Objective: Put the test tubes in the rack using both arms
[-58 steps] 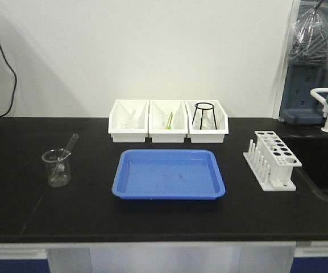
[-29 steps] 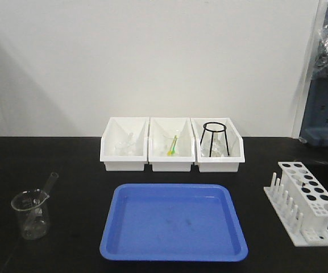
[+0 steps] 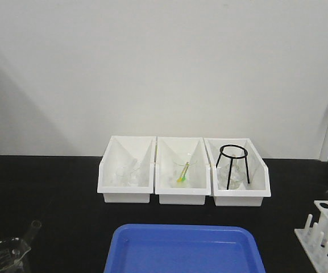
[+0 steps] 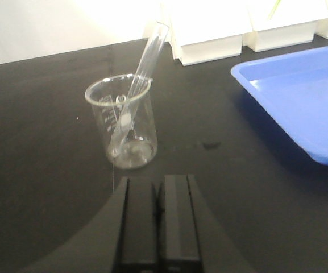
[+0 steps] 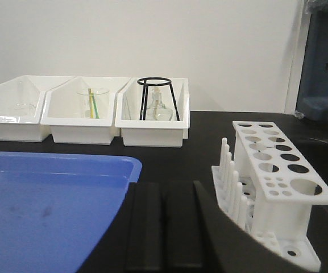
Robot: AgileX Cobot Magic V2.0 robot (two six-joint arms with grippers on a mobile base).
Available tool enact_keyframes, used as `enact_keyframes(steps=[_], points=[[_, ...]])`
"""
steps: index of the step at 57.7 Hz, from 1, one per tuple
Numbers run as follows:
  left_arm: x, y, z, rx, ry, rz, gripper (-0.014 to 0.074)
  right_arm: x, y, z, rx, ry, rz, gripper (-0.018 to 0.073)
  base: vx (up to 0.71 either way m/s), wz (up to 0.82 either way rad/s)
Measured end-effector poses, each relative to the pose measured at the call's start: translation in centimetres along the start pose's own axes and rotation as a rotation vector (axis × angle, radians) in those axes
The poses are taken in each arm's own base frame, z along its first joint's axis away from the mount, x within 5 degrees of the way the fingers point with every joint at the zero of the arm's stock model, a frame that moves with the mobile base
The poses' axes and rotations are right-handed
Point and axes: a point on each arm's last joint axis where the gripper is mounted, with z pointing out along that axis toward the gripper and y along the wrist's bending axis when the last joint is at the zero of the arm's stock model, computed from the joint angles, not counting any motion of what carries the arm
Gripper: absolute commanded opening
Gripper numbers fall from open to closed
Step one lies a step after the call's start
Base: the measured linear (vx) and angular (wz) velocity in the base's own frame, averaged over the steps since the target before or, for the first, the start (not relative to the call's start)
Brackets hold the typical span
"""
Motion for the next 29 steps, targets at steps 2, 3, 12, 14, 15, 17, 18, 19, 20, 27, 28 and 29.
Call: enact_keyframes(steps=[2, 3, 12, 14, 15, 17, 18, 19, 20, 27, 28, 29], points=[[0.00, 0.00, 0.00, 0.000, 0.000, 0.000, -0.0020, 0.00, 0.00, 0.00, 0.000, 0.000, 0.000, -0.0007, 0.23, -0.02], [0.00, 0.00, 0.00, 0.000, 0.000, 0.000, -0.0020, 0.00, 0.00, 0.00, 0.000, 0.000, 0.000, -0.0007, 0.20, -0.06], [0.00, 0.00, 0.00, 0.000, 0.000, 0.000, -0.0020, 0.00, 0.00, 0.00, 0.000, 0.000, 0.000, -0.0007, 0.14, -0.07], [0.00, 0.00, 0.00, 0.000, 0.000, 0.000, -0.0020, 0.00, 0.00, 0.00, 0.000, 0.000, 0.000, -0.0007, 0.09, -0.07], [0.00, 0.00, 0.00, 0.000, 0.000, 0.000, -0.0020, 0.00, 0.00, 0.00, 0.000, 0.000, 0.000, -0.0007, 0.08, -0.04], [0.00, 0.00, 0.00, 0.000, 0.000, 0.000, -0.0020, 0.00, 0.00, 0.00, 0.000, 0.000, 0.000, -0.0007, 0.07, -0.04], [0.00, 0.00, 0.00, 0.000, 0.000, 0.000, -0.0020, 0.00, 0.00, 0.00, 0.000, 0.000, 0.000, -0.0007, 0.05, -0.02], [0.00, 0.00, 0.00, 0.000, 0.000, 0.000, -0.0020, 0.00, 0.00, 0.00, 0.000, 0.000, 0.000, -0.0007, 0.05, -0.02], [0.00, 0.00, 0.00, 0.000, 0.000, 0.000, -0.0020, 0.00, 0.00, 0.00, 0.000, 0.000, 0.000, -0.0007, 0.05, -0.02], [0.00, 0.00, 0.00, 0.000, 0.000, 0.000, -0.0020, 0.00, 0.00, 0.00, 0.000, 0.000, 0.000, -0.0007, 0.02, -0.01], [0.00, 0.00, 0.00, 0.000, 0.000, 0.000, -0.0020, 0.00, 0.00, 0.00, 0.000, 0.000, 0.000, -0.0007, 0.01, -0.01], [0.00, 0.00, 0.00, 0.000, 0.000, 0.000, -0.0020, 0.00, 0.00, 0.00, 0.000, 0.000, 0.000, -0.0007, 0.01, 0.00]])
